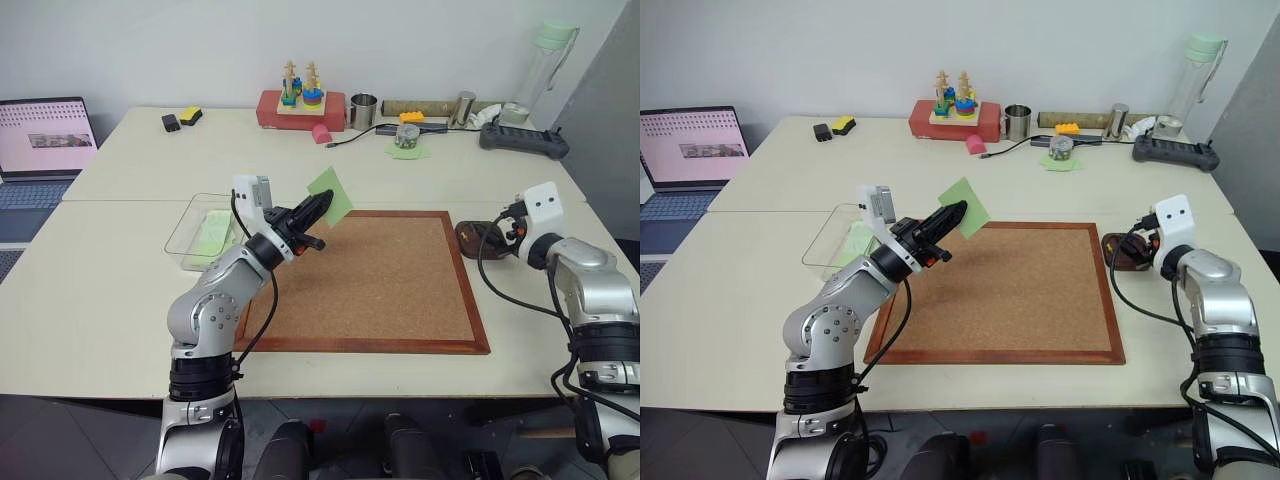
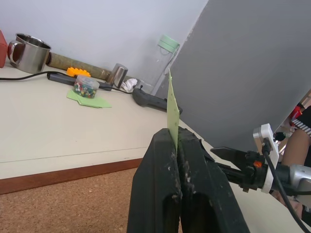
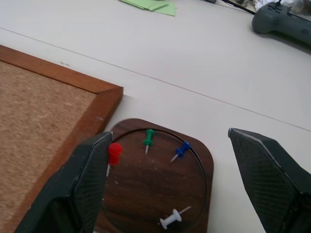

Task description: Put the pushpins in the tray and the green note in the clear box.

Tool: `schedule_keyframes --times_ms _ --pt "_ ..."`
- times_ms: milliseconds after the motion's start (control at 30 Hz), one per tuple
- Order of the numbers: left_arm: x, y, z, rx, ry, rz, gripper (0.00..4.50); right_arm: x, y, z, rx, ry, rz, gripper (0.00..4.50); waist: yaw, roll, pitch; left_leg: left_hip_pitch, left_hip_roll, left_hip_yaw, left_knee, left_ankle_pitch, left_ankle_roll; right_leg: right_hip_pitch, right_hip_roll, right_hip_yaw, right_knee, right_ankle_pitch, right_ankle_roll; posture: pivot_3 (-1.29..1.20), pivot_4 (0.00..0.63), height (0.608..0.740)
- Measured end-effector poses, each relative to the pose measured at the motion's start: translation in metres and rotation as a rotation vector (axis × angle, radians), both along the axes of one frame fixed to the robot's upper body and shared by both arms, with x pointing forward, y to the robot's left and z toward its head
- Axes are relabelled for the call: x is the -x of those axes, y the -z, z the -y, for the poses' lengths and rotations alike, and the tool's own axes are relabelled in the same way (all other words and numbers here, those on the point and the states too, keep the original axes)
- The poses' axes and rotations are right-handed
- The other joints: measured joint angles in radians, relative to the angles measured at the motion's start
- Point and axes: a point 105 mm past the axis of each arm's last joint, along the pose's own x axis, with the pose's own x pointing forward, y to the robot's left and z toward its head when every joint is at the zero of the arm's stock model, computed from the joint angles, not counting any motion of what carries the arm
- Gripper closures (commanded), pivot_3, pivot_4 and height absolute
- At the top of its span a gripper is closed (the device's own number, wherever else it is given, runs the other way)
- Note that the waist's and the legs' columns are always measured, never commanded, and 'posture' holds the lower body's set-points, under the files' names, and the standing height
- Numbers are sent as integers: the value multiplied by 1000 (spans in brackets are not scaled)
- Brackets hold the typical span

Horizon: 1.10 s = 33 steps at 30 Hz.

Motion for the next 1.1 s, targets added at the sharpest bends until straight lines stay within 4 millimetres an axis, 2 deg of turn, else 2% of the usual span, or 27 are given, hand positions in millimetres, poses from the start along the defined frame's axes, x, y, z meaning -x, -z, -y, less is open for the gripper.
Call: schedule_keyframes --times_ms 233,433,533,633,767,900,967,1100 --pt "0 0 0 0 -4 2 4500 -4 11 -1 81 -3 17 515 -1 0 0 0 0 0 0 0 0 0 0 0 0 0 0 0 150 740" --pt "-1 0 -1 0 -14 -3 4500 -4 9 -3 84 -11 35 515 0 0 0 0 0 0 0 0 0 0 0 0 0 0 0 0 150 740" --pt "-1 0 -2 -1 -18 -3 4500 -5 3 -5 75 -26 65 515 0 0 0 0 0 0 0 0 0 0 0 0 0 0 0 0 150 740" --pt "0 -5 -8 -19 -45 18 4500 -2 -13 -17 50 -109 109 515 -2 0 0 0 0 0 0 0 0 0 0 0 0 0 0 0 150 740" --pt "4 -30 -41 -86 -177 106 4500 11 -47 -40 7 -319 168 515 -3 0 0 0 1 -1 -1 0 0 0 1 0 0 0 0 0 150 740" --pt "5 -45 -76 -189 -352 154 4500 39 -78 -79 -44 -613 190 515 -2 0 0 0 2 -2 0 0 0 0 1 -1 0 0 0 0 150 740" --pt "3 -42 -104 -280 -490 140 4500 57 -86 -104 -43 -784 160 515 -3 0 0 1 2 -2 0 0 0 0 2 -1 0 0 1 0 150 740" --pt "5 -29 -151 -457 -691 85 4500 78 -106 -137 -81 -984 144 515 -3 0 0 1 3 -2 -1 0 0 -1 2 -1 0 0 0 0 150 740"
